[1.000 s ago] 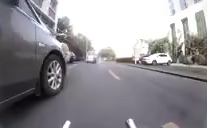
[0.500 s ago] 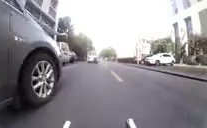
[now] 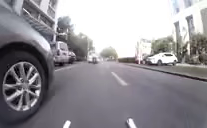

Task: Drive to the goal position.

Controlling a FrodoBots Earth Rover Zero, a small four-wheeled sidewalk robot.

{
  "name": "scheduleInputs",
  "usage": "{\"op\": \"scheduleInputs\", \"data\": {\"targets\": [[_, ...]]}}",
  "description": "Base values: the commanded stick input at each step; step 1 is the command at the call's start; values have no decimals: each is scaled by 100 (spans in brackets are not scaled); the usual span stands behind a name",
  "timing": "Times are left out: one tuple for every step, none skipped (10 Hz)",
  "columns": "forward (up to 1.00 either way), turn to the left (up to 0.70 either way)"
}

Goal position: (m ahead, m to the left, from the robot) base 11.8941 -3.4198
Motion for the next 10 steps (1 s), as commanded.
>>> {"op": "scheduleInputs", "data": {"targets": [[70,0],[70,0],[70,-3],[70,-14],[70,-14],[70,-14],[70,-14],[70,-10],[70,0],[70,0]]}}
